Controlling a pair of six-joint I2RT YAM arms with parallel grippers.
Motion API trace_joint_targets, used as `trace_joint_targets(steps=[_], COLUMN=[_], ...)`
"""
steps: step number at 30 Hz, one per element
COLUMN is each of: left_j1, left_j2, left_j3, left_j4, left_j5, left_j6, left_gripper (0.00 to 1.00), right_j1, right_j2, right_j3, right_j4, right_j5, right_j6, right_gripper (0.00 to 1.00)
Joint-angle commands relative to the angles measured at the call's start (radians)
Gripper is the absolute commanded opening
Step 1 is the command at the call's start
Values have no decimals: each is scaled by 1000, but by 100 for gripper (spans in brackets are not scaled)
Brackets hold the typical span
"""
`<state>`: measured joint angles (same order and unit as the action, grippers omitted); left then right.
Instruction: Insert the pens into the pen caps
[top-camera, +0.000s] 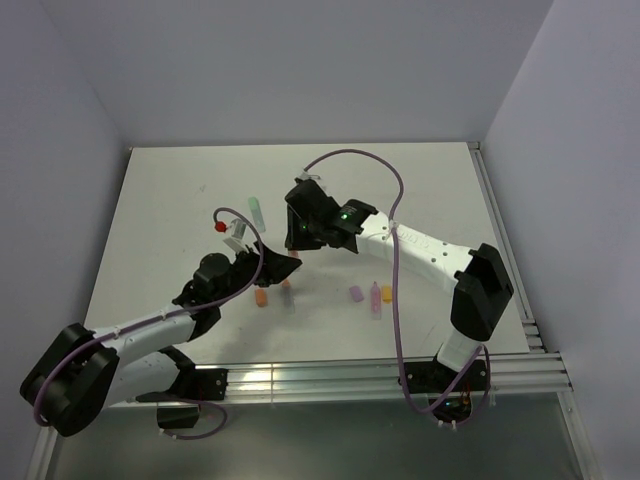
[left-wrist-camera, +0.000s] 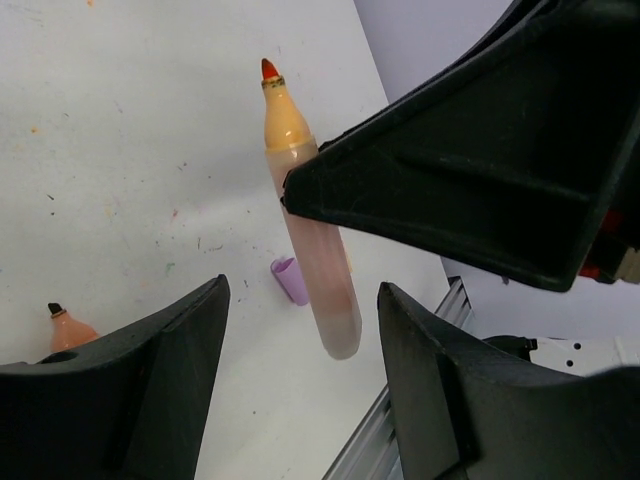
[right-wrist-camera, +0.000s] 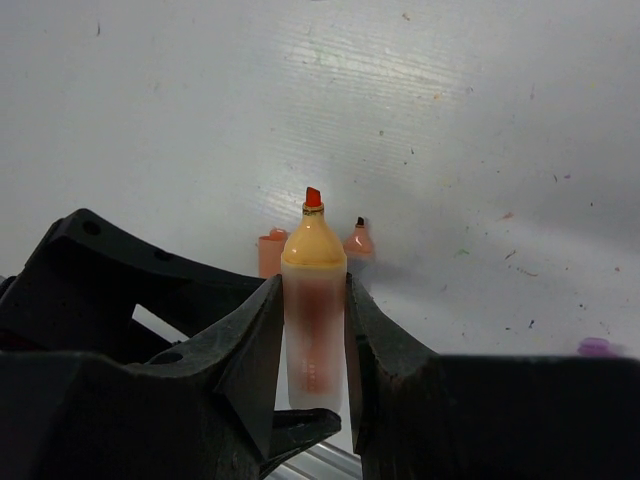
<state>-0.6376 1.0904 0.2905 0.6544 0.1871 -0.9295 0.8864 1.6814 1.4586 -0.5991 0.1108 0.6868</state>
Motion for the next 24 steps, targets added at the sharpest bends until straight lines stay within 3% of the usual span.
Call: trace_joint_targets(steps=[1, 16, 21, 24], left_j1=[-5, -7, -7, -8], left_j2=[29, 55, 59, 59], left_j3=[52, 47, 49, 44], left_j4=[86, 131, 137, 137], left_j5=[28, 32, 57, 64], left_j6=[-8, -35, -37, -43], left_gripper=[66, 58, 48, 37], right_j1=[17, 37, 39, 40], right_j2=[-61, -55, -58, -58], right_j3=[3, -20, -37, -40], right_j4=[27, 51, 67, 74], right_j5=[-3, -25, -30, -34], right_j6=[11, 20, 17, 17], right_gripper=[0, 0, 0, 0])
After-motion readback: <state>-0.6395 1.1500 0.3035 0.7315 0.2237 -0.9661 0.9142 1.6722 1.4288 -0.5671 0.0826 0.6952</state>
